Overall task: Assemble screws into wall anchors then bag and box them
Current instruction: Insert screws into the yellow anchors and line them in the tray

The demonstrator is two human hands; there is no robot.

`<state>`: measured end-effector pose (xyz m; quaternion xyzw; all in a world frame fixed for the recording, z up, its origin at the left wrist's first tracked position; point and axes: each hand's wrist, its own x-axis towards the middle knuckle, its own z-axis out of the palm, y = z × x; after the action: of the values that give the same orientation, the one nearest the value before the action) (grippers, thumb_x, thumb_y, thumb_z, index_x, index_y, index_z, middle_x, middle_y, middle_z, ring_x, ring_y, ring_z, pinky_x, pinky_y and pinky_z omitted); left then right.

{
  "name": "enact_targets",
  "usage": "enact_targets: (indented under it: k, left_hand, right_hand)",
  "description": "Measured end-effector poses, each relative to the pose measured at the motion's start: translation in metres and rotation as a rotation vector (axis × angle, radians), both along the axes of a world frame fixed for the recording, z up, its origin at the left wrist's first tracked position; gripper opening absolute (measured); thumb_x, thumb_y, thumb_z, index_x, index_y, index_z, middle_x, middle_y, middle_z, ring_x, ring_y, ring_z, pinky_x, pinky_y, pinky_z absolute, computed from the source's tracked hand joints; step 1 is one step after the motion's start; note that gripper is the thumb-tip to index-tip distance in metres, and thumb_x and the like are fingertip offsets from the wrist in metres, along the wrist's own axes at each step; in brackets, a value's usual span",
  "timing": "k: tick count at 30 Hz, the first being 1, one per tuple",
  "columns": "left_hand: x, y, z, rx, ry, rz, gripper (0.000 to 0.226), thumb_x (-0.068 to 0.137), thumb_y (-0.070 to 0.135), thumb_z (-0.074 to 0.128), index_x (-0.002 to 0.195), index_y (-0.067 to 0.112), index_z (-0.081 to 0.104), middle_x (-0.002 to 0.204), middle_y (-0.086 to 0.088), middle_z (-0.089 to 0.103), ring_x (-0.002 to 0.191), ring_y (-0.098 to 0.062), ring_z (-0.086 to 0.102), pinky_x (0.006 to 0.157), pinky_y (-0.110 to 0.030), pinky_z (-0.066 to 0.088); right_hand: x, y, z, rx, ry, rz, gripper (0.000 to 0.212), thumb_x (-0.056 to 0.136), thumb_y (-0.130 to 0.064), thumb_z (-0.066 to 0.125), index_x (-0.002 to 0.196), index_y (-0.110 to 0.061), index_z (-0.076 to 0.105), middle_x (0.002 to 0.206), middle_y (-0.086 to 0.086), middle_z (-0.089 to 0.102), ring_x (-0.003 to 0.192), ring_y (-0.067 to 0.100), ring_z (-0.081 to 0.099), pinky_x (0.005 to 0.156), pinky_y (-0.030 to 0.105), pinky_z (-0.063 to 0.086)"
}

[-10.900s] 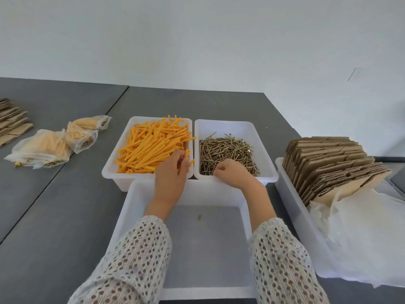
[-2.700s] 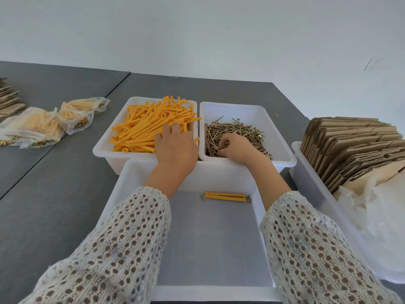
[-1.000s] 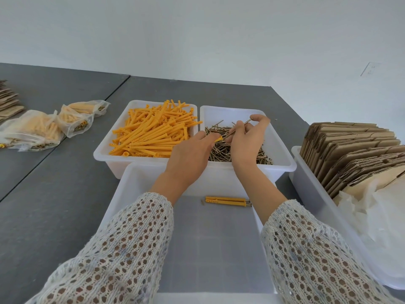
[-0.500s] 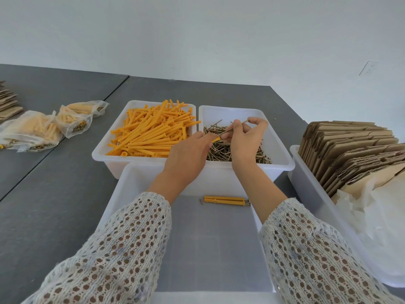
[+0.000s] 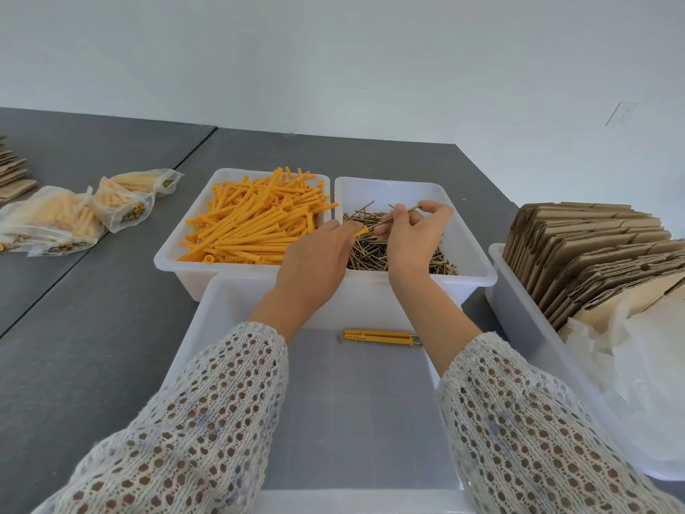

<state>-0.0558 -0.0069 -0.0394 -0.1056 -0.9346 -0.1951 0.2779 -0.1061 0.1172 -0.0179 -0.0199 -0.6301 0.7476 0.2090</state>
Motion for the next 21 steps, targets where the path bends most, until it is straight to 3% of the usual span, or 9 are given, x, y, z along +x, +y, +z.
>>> enact_targets:
  k: [7,11,13,15,18,21]
  left_hand:
    - [-0.001,-0.002,-0.002,0.036,0.039,0.000,0.029,0.106,0.022,0.039,0.129,0.020,0.057,0.100,-0.001,0.064,0.078,-0.022,0.061,0.060,-0.043,0.051]
    - [-0.001,-0.001,-0.002,0.066,0.060,0.016,0.024,0.107,0.026,0.036,0.119,0.019,0.056,0.092,0.003,0.062,0.072,-0.020,0.059,0.055,-0.038,0.047]
    - [-0.001,0.002,0.001,0.133,0.088,0.021,0.021,0.107,0.027,0.037,0.109,0.018,0.056,0.079,0.007,0.057,0.064,-0.018,0.055,0.051,-0.034,0.040]
    - [0.000,0.009,0.010,0.319,0.082,-0.019,0.019,0.107,0.027,0.042,0.096,0.017,0.054,0.068,0.005,0.052,0.057,-0.017,0.050,0.053,-0.037,0.039]
    - [0.007,0.025,0.032,0.711,-0.064,-0.213,0.019,0.104,0.020,0.047,0.088,0.012,0.055,0.059,0.000,0.055,0.051,-0.015,0.052,0.049,-0.028,0.043]
    - [0.017,0.029,0.047,0.767,-0.435,-0.409,0.020,0.103,0.020,0.046,0.091,0.017,0.060,0.066,0.002,0.067,0.061,-0.015,0.068,0.051,-0.023,0.048]
  right_hand:
    - [0.005,-0.007,-0.001,0.143,0.033,0.133,0.006,0.100,-0.010,0.051,0.096,-0.008,0.047,0.067,0.007,0.065,0.041,0.013,0.055,0.046,0.022,0.046]
    - [0.004,-0.005,0.000,0.159,0.018,0.111,0.045,0.105,-0.025,0.036,0.070,-0.007,0.057,0.063,0.009,0.062,0.045,0.018,0.051,0.051,0.029,0.044]
    - [0.001,0.001,0.000,0.123,-0.051,0.069,0.053,0.106,-0.029,0.030,0.066,-0.011,0.059,0.060,0.009,0.061,0.045,0.018,0.051,0.054,0.030,0.045]
    - [-0.005,0.009,0.002,0.051,-0.151,0.035,0.051,0.105,-0.028,0.028,0.069,-0.011,0.058,0.063,0.006,0.062,0.045,0.017,0.051,0.052,0.028,0.044]
    - [-0.015,0.021,0.004,-0.102,-0.309,0.068,0.036,0.100,-0.016,0.031,0.079,-0.007,0.058,0.069,0.006,0.062,0.045,0.015,0.049,0.046,0.023,0.041]
    - [-0.018,0.028,0.006,-0.230,-0.389,0.138,0.026,0.094,-0.008,0.035,0.080,-0.006,0.058,0.062,0.004,0.058,0.045,0.015,0.048,0.044,0.022,0.040]
